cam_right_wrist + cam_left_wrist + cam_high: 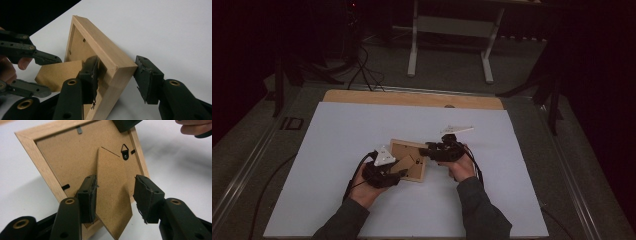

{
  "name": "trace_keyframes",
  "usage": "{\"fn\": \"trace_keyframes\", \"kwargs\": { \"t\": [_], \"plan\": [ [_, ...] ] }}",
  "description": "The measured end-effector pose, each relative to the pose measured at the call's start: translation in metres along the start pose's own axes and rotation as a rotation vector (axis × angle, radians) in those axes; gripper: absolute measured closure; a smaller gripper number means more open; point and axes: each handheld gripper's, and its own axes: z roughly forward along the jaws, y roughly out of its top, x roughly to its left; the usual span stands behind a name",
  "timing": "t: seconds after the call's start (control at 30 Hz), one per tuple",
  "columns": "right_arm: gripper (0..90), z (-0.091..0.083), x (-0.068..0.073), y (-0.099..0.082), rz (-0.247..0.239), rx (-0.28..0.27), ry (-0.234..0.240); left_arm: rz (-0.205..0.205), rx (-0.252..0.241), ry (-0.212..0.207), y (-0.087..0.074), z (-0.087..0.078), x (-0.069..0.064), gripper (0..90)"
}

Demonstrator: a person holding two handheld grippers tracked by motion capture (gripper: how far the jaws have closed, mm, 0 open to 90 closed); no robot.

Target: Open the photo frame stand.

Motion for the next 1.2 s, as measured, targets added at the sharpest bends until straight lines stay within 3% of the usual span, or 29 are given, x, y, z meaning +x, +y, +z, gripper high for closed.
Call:
{"fn": "trace_keyframes", "kwargs": {
  "t": [0.17, 0.27, 0.57, 0.8, 1.07, 1.2],
  "plan": [
    [54.6, -0.001, 0.0025, -0.0004, -0.013, -0.005, -0.006, -0.041, 0.049, -0.026, 0.0008, 0.0013, 0.0055, 57.9],
    [54.7, -0.0021, 0.0051, -0.0004, -0.026, -0.004, -0.014, -0.042, 0.086, -0.035, -0.0011, 0.005, 0.0075, 58.6],
    [54.9, -0.0048, 0.0091, -0.0023, -0.045, -0.012, -0.02, -0.011, 0.084, -0.045, -0.0003, 0.0028, 0.0059, 60.6],
    [49.8, 0.002, 0.0047, -0.0063, -0.027, 0.014, 0.024, 0.006, 0.086, -0.047, -0.0001, 0.0026, 0.0059, 61.0],
    [54.9, 0.0, 0.0058, -0.0069, -0.028, 0.005, 0.044, 0.015, 0.086, -0.04, -0.0002, 0.0022, 0.0065, 61.2],
    [57.3, -0.0039, 0.0094, -0.0051, -0.047, -0.015, 0.028, 0.016, 0.083, -0.028, 0.0006, 0.0025, 0.0072, 62.2]
  ]
}}
